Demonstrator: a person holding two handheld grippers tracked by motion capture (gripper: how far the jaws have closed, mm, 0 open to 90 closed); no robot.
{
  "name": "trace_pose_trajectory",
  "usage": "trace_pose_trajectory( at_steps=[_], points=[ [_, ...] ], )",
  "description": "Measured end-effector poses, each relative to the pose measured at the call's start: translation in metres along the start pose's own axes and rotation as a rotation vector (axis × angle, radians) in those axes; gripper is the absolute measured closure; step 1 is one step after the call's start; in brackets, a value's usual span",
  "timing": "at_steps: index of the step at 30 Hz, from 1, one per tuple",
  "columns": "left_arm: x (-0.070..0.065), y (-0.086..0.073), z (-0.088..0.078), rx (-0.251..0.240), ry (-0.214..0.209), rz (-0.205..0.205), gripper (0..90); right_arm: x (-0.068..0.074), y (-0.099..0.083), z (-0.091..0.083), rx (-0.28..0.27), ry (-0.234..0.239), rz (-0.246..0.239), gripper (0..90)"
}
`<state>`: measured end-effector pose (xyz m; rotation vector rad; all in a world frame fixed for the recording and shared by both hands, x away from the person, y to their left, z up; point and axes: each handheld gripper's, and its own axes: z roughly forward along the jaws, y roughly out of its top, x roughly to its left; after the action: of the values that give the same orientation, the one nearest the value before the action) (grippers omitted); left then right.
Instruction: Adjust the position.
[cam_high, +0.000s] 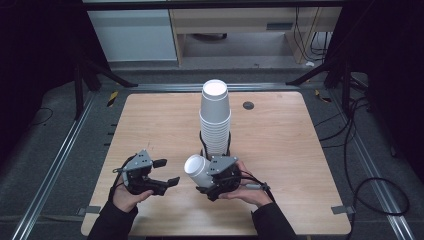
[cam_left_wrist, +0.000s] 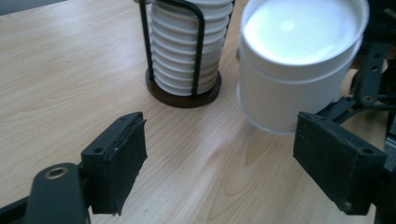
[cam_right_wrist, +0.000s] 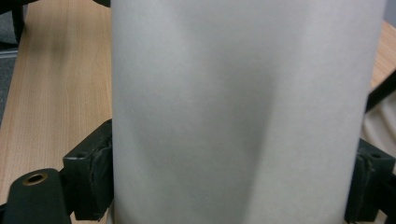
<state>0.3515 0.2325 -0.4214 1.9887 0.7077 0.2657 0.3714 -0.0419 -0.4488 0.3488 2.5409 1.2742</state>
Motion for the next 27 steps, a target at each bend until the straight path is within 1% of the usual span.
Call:
trace_pose_trajectory(
  at_steps=[3,5,9,12,17,20,25,27],
  points=[
    [-0.003,0.001,0.001,0.003,-0.013,0.009,16.4,0.001,0.001,0.006,0.006,0.007,-0.008,12.5],
    [-0.005,0.003,0.003,0.006,-0.03,0.008,16.4,0.002,0.001,0.008,0.011,0.006,-0.019,12.5],
    [-0.01,0.007,0.005,0.013,-0.045,0.023,15.1,0.001,0.001,0.011,0.008,0.01,-0.025,12.5],
    [-0.012,0.009,0.008,0.018,-0.052,0.024,14.4,0.002,0.002,0.014,0.01,0.015,-0.031,12.5],
    [-0.015,0.011,0.013,0.033,-0.058,0.029,13.9,0.005,0.007,0.021,0.012,0.025,-0.06,12.5],
    [-0.016,0.012,0.014,0.033,-0.062,0.027,13.8,0.007,0.01,0.023,0.013,0.031,-0.071,12.5],
    [-0.017,0.013,0.017,0.035,-0.067,0.026,13.9,0.012,0.017,0.032,0.025,0.041,-0.108,12.5],
    [-0.017,0.013,0.019,0.042,-0.069,0.028,14.1,0.013,0.018,0.034,0.025,0.045,-0.112,12.5]
  ],
)
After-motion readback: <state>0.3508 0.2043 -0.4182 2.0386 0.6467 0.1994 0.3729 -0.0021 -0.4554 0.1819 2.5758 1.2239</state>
